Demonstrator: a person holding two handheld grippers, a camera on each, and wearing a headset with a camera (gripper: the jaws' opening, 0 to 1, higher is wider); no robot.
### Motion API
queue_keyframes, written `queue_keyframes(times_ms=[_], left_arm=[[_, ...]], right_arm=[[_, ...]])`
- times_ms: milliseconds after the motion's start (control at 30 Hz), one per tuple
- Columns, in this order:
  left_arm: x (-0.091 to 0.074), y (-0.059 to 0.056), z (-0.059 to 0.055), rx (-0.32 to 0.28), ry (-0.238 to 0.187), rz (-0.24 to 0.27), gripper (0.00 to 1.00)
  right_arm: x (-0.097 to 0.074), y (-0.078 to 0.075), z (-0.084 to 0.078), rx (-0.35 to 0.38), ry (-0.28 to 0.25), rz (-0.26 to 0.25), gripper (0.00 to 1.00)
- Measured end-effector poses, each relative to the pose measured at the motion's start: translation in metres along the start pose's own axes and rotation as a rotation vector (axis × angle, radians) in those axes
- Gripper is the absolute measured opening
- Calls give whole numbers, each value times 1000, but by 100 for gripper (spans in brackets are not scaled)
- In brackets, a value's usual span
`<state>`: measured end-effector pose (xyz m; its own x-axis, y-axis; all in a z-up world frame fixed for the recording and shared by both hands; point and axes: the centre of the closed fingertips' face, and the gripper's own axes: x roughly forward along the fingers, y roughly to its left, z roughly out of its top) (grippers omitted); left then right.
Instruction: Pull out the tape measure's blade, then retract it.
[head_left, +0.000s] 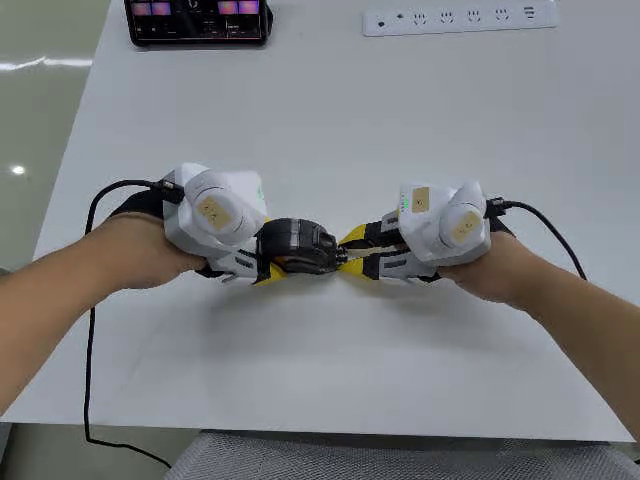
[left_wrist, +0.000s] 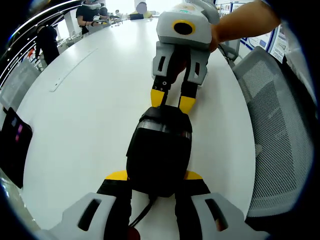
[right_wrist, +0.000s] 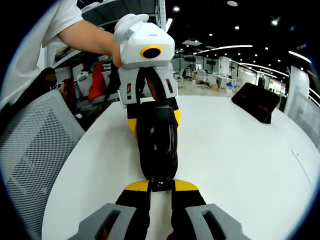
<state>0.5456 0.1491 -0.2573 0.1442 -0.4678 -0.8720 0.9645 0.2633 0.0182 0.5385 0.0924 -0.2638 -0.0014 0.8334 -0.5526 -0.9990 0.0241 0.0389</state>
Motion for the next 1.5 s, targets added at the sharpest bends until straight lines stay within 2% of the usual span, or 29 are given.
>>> queue_keyframes(times_ms=[267,567,700,900,1500], left_arm=[[0,0,0,6,0,3,28],[0,1,0,21,-2,-1,28],[0,1,1,9,-21,4,28],[0,1,1,17,-19,-2,27],[1,0,0,23,-17,-4,28]], right_arm=[[1,1,0,-5,0,4,11],[-1,0,0,-7,-4,-14,8],[-2,0,-1,-14,0,-17,8],[-3,0,-2,-21,3,-14,8],[-27,-1,-15,-11,22,-29,8]])
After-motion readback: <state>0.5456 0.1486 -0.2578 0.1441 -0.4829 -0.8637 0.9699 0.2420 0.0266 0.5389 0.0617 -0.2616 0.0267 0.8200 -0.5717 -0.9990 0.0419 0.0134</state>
